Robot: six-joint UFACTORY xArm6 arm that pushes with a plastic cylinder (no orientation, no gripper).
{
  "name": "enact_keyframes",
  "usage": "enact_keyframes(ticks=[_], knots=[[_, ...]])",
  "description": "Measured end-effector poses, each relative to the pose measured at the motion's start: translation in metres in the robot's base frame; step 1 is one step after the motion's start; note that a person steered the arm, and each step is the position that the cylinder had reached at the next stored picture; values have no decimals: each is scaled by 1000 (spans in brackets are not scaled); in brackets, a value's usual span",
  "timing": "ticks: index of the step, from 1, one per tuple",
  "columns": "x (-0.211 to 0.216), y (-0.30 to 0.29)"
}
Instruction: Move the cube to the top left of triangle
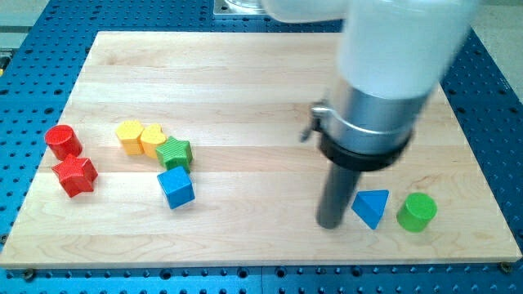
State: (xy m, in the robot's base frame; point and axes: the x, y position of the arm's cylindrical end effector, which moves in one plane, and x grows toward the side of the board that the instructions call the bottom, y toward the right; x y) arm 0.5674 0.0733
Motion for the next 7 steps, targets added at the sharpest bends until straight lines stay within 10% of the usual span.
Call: enact_keyframes(ticks=[3, 6, 7], knots=[[-1, 56], [17, -278], [-29, -252]])
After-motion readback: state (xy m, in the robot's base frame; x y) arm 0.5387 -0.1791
